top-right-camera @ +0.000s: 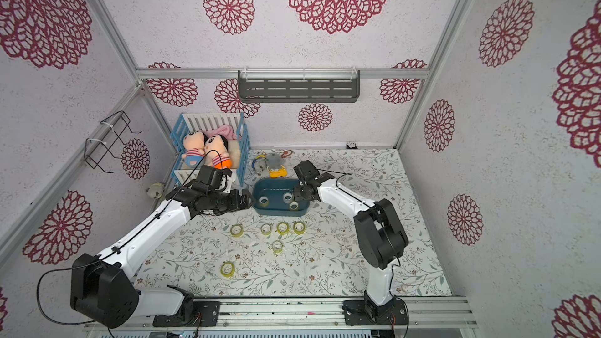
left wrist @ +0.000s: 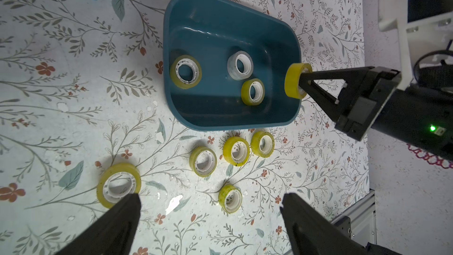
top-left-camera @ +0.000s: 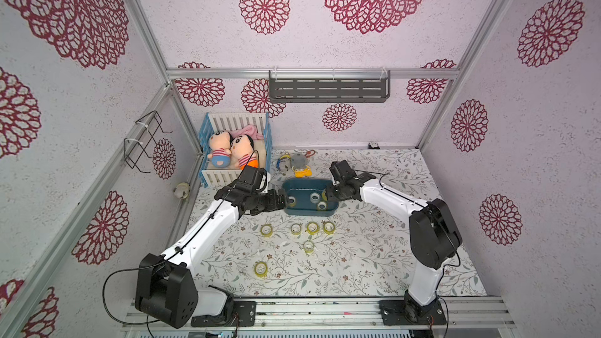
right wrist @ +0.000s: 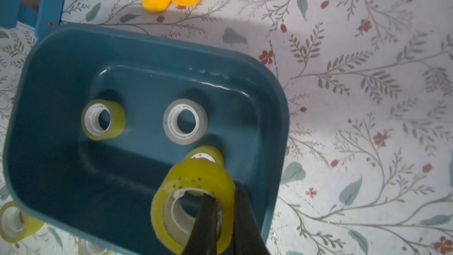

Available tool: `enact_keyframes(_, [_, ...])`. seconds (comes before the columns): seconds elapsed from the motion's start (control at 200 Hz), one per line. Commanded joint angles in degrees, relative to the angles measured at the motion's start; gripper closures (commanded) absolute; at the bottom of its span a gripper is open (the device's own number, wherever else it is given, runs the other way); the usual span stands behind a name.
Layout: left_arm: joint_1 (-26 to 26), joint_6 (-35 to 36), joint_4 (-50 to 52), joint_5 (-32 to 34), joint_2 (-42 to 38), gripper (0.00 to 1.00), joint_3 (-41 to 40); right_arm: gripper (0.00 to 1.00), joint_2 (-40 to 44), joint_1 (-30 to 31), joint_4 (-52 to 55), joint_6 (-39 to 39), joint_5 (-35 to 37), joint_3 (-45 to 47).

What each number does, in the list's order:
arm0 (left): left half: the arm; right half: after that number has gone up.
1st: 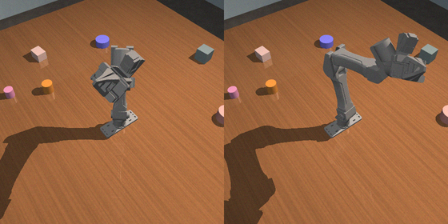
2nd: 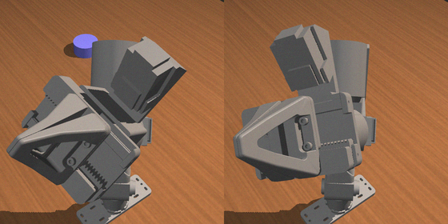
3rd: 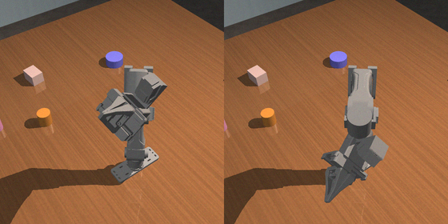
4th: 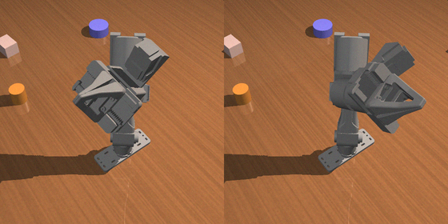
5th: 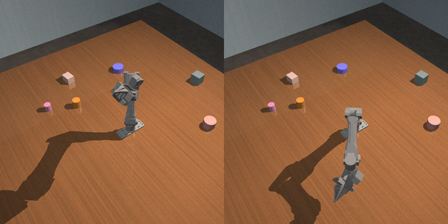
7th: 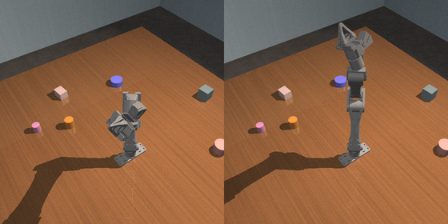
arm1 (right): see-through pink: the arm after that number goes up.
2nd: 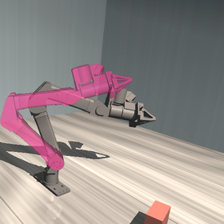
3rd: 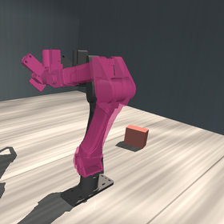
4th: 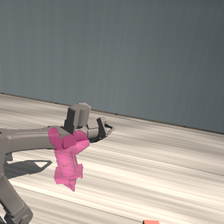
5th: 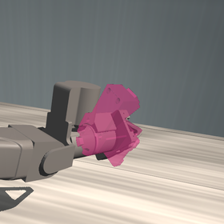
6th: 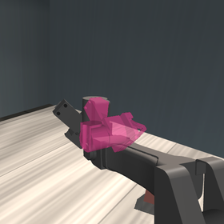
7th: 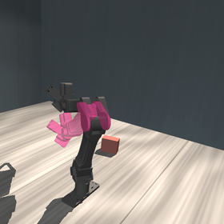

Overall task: Put the transparent tape into the storage box
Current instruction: Place the tape in the storage box.

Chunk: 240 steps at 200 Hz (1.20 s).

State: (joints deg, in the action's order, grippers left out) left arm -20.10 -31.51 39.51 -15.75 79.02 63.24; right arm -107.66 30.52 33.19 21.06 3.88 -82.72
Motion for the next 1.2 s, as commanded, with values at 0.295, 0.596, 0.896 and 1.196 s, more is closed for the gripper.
enact_keyframes(0.295, [-0.19,0.75,-0.26,3.40,-5.10,0.03,-3.52,0.54,-7.27,-0.18,2.22,-2.54,5.39,-6.86])
enact_keyframes(0.596, [-0.18,-1.85,-1.13,3.54,-9.93,0.03,-5.08,0.46,1.90,0.33,1.23,-1.05,2.67,-5.88])
enact_keyframes(0.896, [-0.27,-6.66,-3.76,2.38,-11.17,0.03,-8.75,0.45,21.62,0.33,-3.97,-2.51,-3.82,6.35])
enact_keyframes(1.196, [-0.38,-13.41,-8.76,0.48,-10.21,0.03,-12.93,0.48,37.56,2.90,-6.17,-0.55,-4.05,30.31])
